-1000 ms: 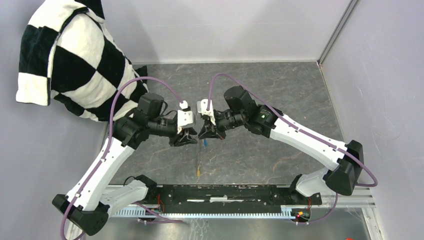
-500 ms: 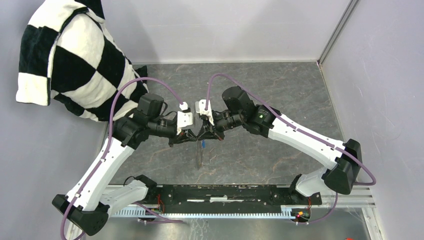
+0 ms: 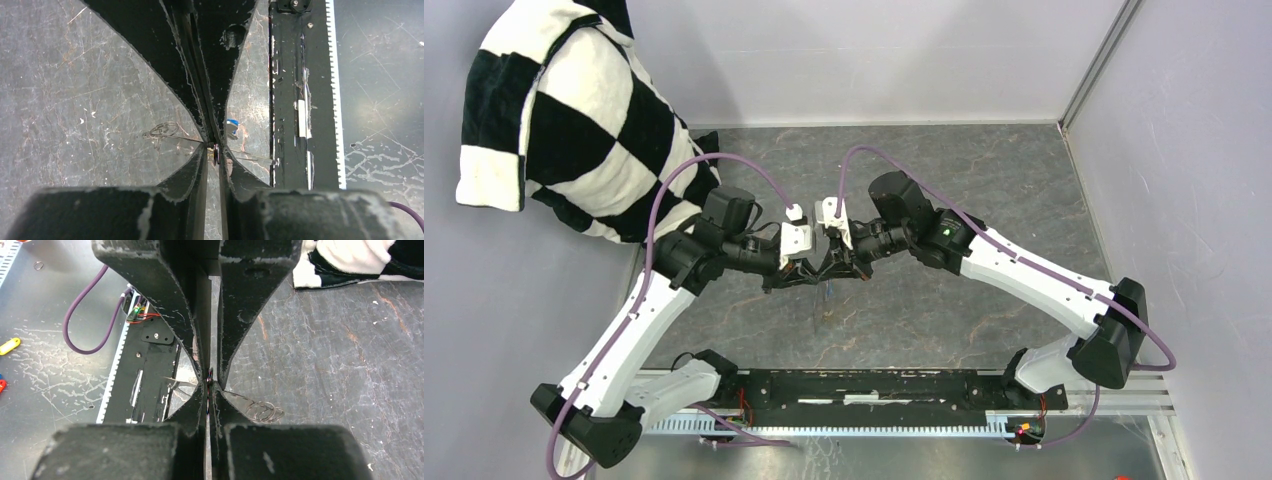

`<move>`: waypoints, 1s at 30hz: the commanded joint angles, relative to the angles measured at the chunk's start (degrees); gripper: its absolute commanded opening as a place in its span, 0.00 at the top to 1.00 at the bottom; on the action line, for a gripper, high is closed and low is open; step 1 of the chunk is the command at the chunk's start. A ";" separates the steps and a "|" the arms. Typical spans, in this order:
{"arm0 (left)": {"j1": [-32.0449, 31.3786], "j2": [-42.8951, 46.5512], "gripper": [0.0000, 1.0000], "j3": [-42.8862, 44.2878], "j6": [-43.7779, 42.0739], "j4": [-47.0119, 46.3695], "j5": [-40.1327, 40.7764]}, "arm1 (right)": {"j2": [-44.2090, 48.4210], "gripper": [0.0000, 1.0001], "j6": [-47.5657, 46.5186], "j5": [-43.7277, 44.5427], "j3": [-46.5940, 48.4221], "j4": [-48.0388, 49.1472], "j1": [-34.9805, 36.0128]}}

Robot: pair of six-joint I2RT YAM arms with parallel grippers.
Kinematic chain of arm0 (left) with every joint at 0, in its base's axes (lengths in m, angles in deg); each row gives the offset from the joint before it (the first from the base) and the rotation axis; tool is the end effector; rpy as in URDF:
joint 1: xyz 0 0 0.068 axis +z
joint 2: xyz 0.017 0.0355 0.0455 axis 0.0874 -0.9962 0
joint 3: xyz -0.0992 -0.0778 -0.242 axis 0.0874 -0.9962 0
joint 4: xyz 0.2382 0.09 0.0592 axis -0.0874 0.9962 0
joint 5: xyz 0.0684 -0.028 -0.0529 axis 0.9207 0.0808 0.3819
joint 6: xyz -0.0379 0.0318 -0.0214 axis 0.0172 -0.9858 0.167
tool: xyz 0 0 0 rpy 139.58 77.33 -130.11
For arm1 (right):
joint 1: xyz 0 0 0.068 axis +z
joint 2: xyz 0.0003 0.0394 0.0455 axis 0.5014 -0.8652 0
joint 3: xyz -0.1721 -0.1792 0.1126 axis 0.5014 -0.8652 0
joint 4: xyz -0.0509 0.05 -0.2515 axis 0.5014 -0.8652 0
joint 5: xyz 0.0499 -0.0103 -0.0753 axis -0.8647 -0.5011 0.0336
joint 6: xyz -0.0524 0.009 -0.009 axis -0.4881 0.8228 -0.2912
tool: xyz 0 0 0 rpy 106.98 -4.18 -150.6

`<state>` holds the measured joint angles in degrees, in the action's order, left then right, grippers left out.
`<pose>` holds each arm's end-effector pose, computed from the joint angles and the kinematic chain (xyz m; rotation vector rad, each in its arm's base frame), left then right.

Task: Put the keys on the keyring

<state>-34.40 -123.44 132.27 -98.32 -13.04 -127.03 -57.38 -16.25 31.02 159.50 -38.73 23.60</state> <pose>0.1422 -0.1101 0.3610 1.5451 1.5704 -0.8720 0.1727 0.2754 0.3616 -1.5552 1.4677 1.1752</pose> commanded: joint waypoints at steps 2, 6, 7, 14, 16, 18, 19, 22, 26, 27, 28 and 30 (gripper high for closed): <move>-0.32 -1.12 0.94 2.66 -2.33 0.03 -1.92 | 1.23 1.00 0.44 -2.87 2.95 4.44 0.48; -0.32 -0.26 0.98 2.44 -3.44 0.07 -1.82 | 1.68 1.00 0.80 -1.65 2.85 4.35 0.36; -0.32 0.17 0.98 2.12 -3.93 0.08 -1.72 | 1.92 0.92 1.38 -0.27 2.86 4.51 0.26; -0.32 3.59 0.98 0.03 -0.36 -7.98 -1.61 | 11.20 0.53 18.54 -1.99 -9.85 22.82 -8.89; -0.32 5.59 0.98 -1.79 6.11 -15.25 -2.05 | 14.13 0.49 23.65 -3.44 -14.17 29.33 -10.48; -0.32 7.37 0.98 -3.68 12.24 -22.27 -2.41 | 15.67 0.46 27.34 -4.30 -16.76 33.55 -10.82; -0.33 7.63 0.98 -4.20 15.11 -26.45 -2.52 | 16.11 0.45 28.88 -4.72 -17.67 35.34 -10.76; -0.39 7.17 0.98 -4.47 21.74 -32.68 -3.79 | 16.99 0.41 33.11 -5.11 -19.48 40.31 -10.90; -0.37 6.31 0.98 -4.15 24.52 -36.61 -4.61 | 16.73 0.42 37.70 -5.51 -19.74 44.11 -10.93; -0.33 6.30 0.98 -4.10 24.50 -37.12 -4.57 | 16.64 0.43 38.23 -5.27 -19.80 44.51 -10.97; -0.32 6.45 0.98 -4.02 24.32 -37.33 -4.63 | 16.50 0.45 38.93 -4.90 -19.82 44.96 -10.98; -0.32 6.41 0.98 -3.80 23.89 -37.38 -5.60 | 16.40 0.53 40.13 -4.54 -20.18 46.36 -11.20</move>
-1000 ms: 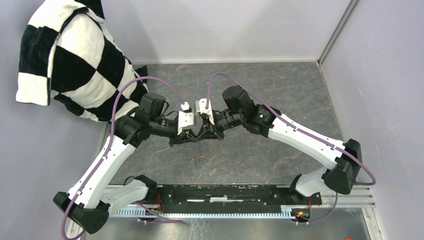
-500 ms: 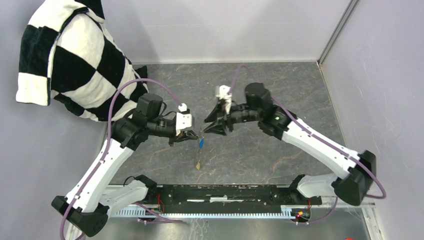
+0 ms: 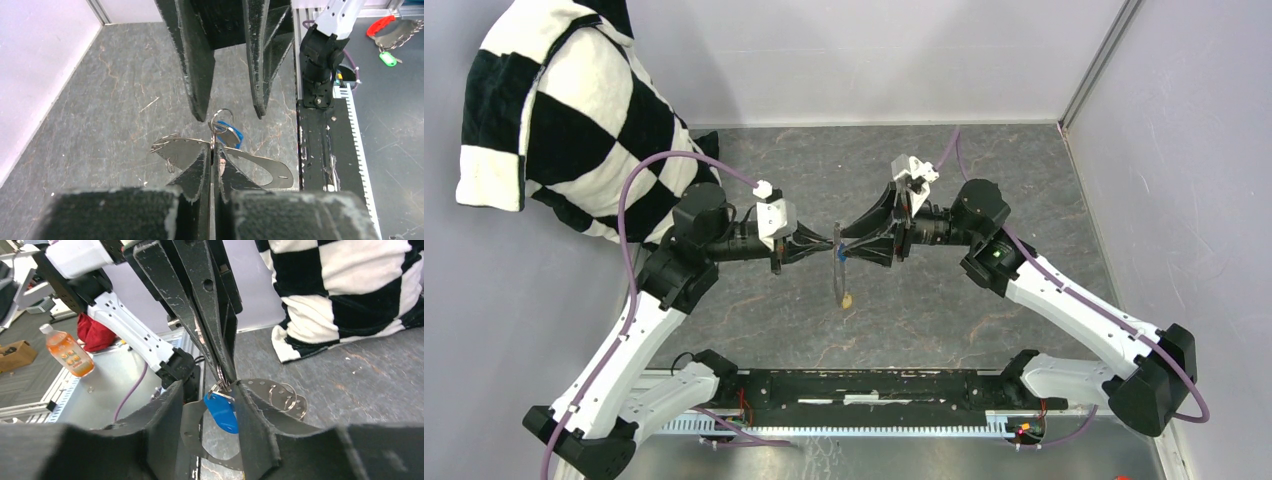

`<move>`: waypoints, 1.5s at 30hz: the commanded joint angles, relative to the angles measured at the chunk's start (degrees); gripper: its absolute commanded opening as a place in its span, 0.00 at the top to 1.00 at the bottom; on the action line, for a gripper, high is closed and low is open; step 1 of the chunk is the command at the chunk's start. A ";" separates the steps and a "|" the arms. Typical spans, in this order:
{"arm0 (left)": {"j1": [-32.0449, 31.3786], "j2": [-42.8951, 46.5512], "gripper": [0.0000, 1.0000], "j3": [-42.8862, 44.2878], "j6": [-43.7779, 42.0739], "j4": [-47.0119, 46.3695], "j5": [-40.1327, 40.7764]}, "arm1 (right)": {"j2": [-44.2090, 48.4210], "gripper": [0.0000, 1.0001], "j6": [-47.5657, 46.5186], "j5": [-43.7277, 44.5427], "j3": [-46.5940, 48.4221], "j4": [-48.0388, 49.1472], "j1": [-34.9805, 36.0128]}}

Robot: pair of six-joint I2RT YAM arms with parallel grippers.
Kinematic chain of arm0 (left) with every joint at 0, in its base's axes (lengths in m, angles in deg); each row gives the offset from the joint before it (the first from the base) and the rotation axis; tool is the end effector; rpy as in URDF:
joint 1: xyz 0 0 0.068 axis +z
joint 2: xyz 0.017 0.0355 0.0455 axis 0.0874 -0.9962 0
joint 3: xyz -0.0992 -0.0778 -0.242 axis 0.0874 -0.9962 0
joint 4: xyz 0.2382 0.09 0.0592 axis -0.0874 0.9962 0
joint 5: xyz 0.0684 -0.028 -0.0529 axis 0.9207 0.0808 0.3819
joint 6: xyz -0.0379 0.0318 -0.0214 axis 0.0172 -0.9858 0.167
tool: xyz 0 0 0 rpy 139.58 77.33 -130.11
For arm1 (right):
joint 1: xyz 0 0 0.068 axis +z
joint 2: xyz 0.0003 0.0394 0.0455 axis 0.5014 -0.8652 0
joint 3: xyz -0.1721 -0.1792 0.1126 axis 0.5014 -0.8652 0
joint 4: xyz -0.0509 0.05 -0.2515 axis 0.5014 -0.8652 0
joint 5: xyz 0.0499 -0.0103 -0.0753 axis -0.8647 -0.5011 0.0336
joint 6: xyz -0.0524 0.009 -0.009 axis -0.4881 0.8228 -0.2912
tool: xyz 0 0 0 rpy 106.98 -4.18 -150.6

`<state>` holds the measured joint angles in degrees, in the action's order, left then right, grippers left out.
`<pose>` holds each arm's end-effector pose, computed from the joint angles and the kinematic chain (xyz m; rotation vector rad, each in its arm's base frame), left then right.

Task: Put the keys on the keyring

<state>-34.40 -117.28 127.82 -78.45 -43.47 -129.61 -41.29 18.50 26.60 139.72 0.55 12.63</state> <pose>0.1415 -0.1109 0.3987 1.2719 1.2882 -0.9047 0.1766 0.1983 0.3859 -1.0038 1.3403 1.4474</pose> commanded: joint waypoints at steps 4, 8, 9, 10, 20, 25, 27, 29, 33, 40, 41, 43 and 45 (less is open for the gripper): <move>-0.32 0.82 0.98 0.76 2.87 -6.67 -3.51 | 0.35 0.79 10.23 -0.92 -2.34 12.83 -1.03; -0.35 1.70 0.98 0.84 2.42 -6.97 -3.76 | 0.53 1.00 11.00 -0.66 -3.32 12.74 -2.12; -0.32 1.79 0.98 0.84 2.32 -6.95 -4.03 | 0.61 1.00 11.16 -0.58 -3.48 12.82 -2.18; -0.32 1.88 0.98 0.92 2.26 -6.95 -4.10 | 0.71 1.00 11.28 -0.48 -3.64 12.92 -2.35; -0.32 2.76 0.98 1.37 3.18 -9.08 -4.60 | 1.08 1.00 11.82 -0.98 -5.31 13.04 -2.43; -0.36 2.63 0.98 1.37 4.43 -10.59 -5.60 | 0.36 1.00 11.99 -2.02 -5.34 12.93 -2.50; -0.32 2.39 0.98 1.29 4.41 -10.69 -6.28 | 0.27 0.94 11.52 -2.68 -4.95 12.92 -2.49; -0.32 2.21 0.98 1.21 4.41 -10.69 -6.98 | 0.40 0.81 9.72 -3.22 -3.87 11.27 -2.50; -0.32 1.85 0.98 1.42 3.07 -8.92 -8.99 | 1.65 0.64 -1.25 -2.70 2.50 -0.44 -2.76; -0.32 1.59 0.98 1.54 0.39 -6.20 -11.61 | 3.01 0.53 -6.17 -6.13 4.53 1.93 -2.83; -0.32 1.62 0.98 1.54 0.31 -6.15 -11.66 | 2.74 0.52 -4.63 -7.20 3.86 4.86 -2.77; -0.32 1.56 0.98 1.63 0.22 -6.07 -11.57 | 2.22 0.52 -2.63 -8.65 3.09 8.08 -2.37; -0.32 1.50 0.98 1.71 0.19 -6.16 -11.36 | 1.71 0.52 -3.02 -8.91 3.10 8.46 -1.16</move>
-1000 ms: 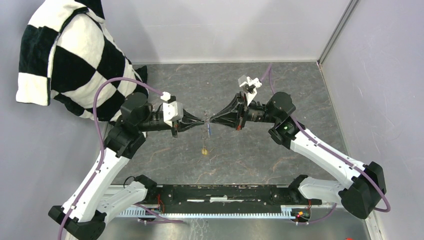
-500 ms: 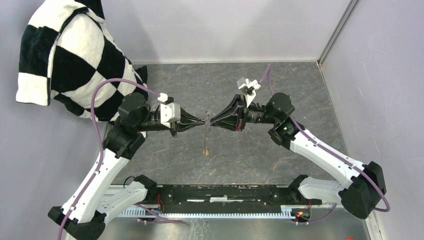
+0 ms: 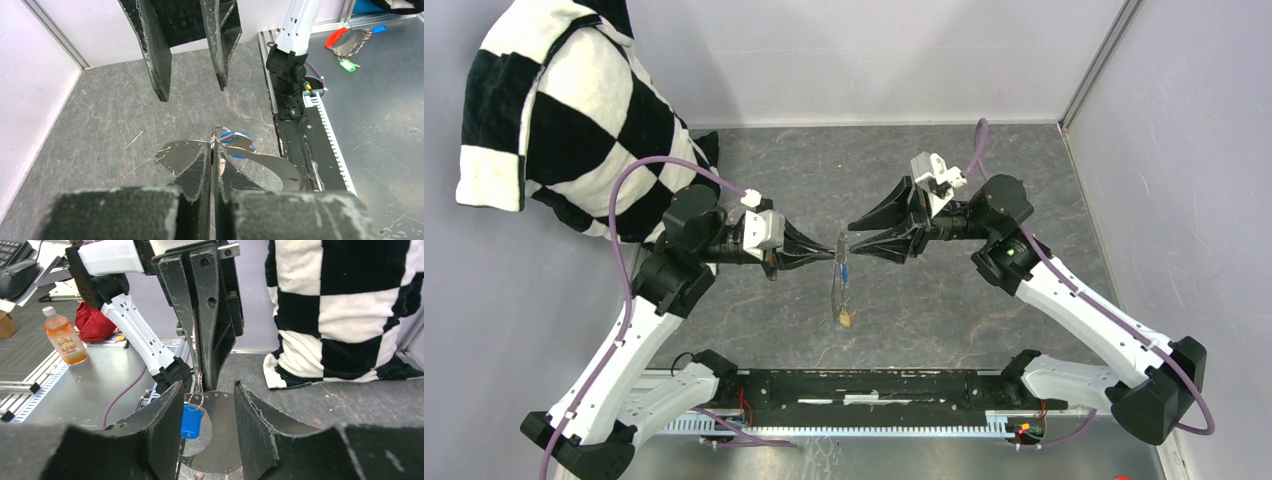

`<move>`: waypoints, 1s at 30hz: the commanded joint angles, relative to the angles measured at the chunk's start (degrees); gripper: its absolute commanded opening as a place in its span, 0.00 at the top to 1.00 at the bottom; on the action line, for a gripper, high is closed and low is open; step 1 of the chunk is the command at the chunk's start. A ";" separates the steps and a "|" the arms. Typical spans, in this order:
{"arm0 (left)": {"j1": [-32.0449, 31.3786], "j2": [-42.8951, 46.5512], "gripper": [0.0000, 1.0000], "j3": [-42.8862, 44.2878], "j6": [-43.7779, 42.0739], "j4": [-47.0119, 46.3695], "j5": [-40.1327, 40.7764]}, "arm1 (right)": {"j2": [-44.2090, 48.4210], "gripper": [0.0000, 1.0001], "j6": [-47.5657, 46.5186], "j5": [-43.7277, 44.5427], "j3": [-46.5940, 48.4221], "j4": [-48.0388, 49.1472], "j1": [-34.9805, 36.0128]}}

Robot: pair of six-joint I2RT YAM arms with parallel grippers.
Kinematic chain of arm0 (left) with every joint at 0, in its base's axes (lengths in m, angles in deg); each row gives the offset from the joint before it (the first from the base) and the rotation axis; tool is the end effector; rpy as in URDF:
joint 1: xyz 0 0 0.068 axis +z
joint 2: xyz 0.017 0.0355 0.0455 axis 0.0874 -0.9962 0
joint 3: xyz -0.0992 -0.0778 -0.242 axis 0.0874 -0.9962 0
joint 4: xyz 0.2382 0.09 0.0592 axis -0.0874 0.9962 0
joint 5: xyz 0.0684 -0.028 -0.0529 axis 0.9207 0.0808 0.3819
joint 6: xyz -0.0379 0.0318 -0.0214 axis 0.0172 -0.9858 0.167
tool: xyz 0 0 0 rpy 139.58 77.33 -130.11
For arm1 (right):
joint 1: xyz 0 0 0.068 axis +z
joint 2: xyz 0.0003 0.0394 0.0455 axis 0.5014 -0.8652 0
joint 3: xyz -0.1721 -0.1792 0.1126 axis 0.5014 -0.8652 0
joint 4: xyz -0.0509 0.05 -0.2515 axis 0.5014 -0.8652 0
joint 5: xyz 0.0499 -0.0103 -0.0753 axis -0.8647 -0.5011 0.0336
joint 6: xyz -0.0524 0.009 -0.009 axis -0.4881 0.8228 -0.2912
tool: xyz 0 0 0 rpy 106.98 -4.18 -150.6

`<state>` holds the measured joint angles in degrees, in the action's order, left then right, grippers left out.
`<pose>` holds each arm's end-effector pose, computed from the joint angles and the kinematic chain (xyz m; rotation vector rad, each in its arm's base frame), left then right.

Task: Put the keys on the keyring

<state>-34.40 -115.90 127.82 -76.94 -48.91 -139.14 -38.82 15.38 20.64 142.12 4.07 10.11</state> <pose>0.1309 -0.1089 0.4120 1.3395 1.0979 -1.0148 0.1696 0.1803 0.4158 -1.0919 1.1259 1.4053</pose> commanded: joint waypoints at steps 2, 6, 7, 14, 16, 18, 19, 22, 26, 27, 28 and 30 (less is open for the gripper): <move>-0.36 0.00 0.98 1.80 -0.99 -0.84 -1.71 | -1.60 0.53 -0.84 -2.78 1.18 4.16 2.73; -0.32 -0.14 0.98 1.68 0.17 -1.98 -1.34 | -2.89 0.57 -4.61 -1.30 2.97 -0.76 4.49; -0.32 -0.08 0.98 1.71 0.26 -2.03 -1.33 | -2.94 0.57 -5.19 -0.70 3.00 -1.43 4.57; -0.32 0.21 0.98 1.89 0.60 -2.15 -2.03 | -3.08 0.67 -7.12 1.83 3.14 -4.07 4.88; -0.33 0.22 0.98 1.90 0.70 -2.17 -2.43 | -3.16 0.72 -7.41 1.97 3.11 -4.18 5.01; -0.32 0.27 0.98 1.81 0.90 -2.18 -2.56 | -3.51 0.81 -7.44 1.51 3.46 -4.31 5.15; -0.32 0.19 0.98 1.75 0.88 -2.14 -2.72 | -3.83 0.88 -7.63 1.29 3.80 -4.66 5.28; -0.35 -0.01 0.98 1.81 1.14 -1.95 -3.40 | -4.72 1.00 -9.42 1.60 5.24 -8.31 5.42; -0.32 -1.57 0.73 4.13 -7.07 8.76 -2.02 | -5.26 1.00 -15.85 3.84 9.44 -19.14 5.37; -0.32 -2.29 0.67 5.01 -10.53 14.11 -0.83 | -5.48 1.00 -17.98 4.82 10.78 -22.41 5.38; -0.36 -2.82 0.61 5.70 -12.93 17.17 0.52 | -5.80 1.00 -20.18 5.40 11.85 -25.86 5.50; -0.33 -3.64 0.54 6.67 -18.69 22.53 2.89 | -7.14 1.00 -23.69 6.42 14.81 -32.95 5.60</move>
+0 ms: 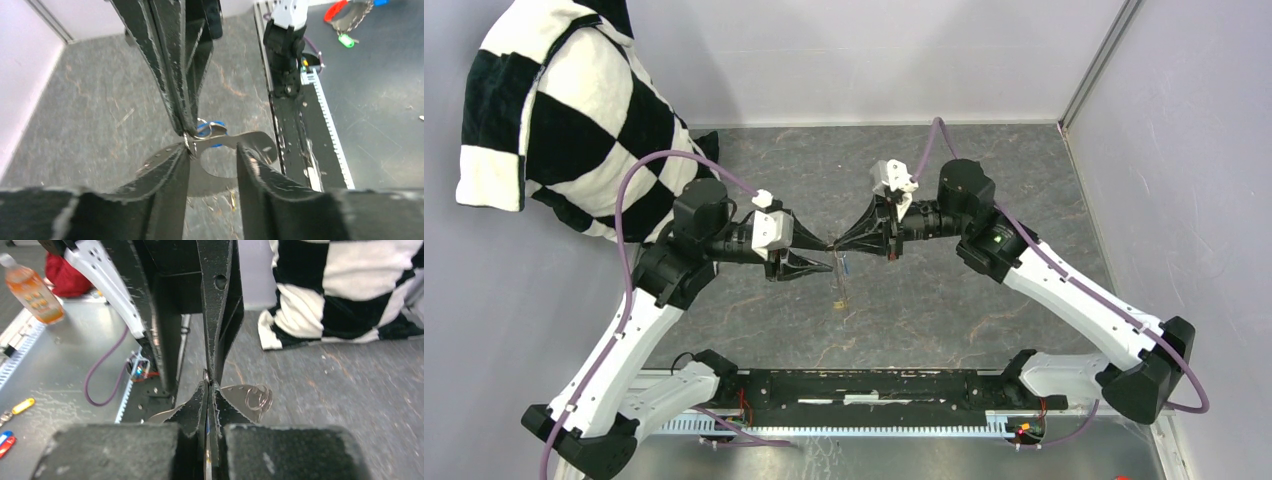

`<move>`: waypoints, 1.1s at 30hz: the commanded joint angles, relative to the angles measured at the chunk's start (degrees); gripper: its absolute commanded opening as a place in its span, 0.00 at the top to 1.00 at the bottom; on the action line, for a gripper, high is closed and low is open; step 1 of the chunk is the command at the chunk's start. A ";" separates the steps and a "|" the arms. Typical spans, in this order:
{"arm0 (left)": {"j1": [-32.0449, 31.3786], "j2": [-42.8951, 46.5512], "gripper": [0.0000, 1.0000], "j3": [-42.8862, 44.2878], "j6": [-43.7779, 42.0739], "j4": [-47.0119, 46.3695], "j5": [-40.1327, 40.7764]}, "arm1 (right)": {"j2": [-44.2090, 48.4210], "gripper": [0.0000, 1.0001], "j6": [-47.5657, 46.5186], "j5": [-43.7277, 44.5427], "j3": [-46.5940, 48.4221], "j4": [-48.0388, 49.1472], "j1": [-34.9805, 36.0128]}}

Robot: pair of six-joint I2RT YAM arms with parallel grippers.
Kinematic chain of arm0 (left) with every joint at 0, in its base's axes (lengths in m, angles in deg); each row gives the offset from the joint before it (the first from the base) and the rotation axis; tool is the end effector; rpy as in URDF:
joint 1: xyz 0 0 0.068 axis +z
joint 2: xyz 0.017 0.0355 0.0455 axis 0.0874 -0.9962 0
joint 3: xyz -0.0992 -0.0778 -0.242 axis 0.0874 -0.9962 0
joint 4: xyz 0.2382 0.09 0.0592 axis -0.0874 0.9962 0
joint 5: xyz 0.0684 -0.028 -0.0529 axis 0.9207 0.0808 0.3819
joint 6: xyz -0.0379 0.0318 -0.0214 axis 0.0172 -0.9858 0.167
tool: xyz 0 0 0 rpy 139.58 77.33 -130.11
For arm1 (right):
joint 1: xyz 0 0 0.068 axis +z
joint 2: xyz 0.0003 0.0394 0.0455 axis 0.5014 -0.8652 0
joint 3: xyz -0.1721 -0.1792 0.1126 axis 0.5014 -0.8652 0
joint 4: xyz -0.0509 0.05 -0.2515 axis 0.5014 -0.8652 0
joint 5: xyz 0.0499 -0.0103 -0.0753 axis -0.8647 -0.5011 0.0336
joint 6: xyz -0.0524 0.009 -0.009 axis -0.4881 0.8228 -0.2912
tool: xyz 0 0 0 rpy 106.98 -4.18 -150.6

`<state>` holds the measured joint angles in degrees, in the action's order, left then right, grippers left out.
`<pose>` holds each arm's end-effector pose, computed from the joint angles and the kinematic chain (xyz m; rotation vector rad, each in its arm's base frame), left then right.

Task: Put the keys on the keyring

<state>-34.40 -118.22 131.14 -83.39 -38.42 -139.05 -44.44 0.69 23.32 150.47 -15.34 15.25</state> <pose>0.1339 -0.1105 0.4078 1.4000 1.1694 -1.0105 0.1720 0.2128 0.4102 -1.2535 1.2297 1.3176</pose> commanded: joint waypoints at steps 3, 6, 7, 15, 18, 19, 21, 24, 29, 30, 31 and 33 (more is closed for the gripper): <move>-0.32 -2.24 0.52 4.97 -16.15 16.45 4.31 | -3.88 1.00 -14.01 5.82 10.80 -23.53 1.38; -0.33 -3.55 0.56 6.35 -17.51 17.95 5.57 | -5.94 1.00 -16.83 8.24 13.89 -28.86 3.23; -0.32 -4.10 0.59 6.72 -17.85 18.24 6.11 | -6.53 1.00 -17.52 8.95 15.03 -30.24 3.75; -0.37 -6.95 0.74 8.70 -21.13 22.13 5.89 | -10.23 1.00 -19.31 11.59 21.07 -35.09 6.42; -0.35 -7.47 0.80 8.74 -23.41 24.85 5.66 | -10.93 0.99 -19.31 11.87 21.91 -35.46 7.06; -0.32 -7.59 0.81 8.82 -24.15 26.25 5.67 | -11.26 1.00 -19.39 11.94 22.44 -35.81 7.09; -0.34 -8.13 0.82 9.11 -26.03 28.49 5.83 | -11.76 1.00 -19.56 12.02 23.08 -36.07 7.44; -0.32 -8.24 0.84 9.32 -27.59 29.32 6.21 | -12.53 1.00 -19.66 12.12 23.88 -36.32 7.98; -0.32 -8.87 0.98 9.99 -26.83 28.25 6.18 | -13.71 1.00 -19.75 11.81 24.88 -36.52 8.96; -0.32 -8.78 0.98 9.92 -26.47 27.73 6.09 | -13.80 0.99 -19.67 11.75 24.89 -36.48 9.04; -0.32 -8.52 0.98 9.77 -26.38 27.40 5.93 | -13.77 0.99 -19.43 11.70 24.87 -36.27 9.14; -0.32 -7.90 0.98 9.01 -25.52 26.38 5.39 | -13.65 0.99 -19.10 11.55 24.74 -35.66 9.15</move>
<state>-34.40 -126.87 138.46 -108.04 -9.57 -131.75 -58.12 -18.50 35.37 172.37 -54.44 23.73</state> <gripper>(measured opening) 0.037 0.010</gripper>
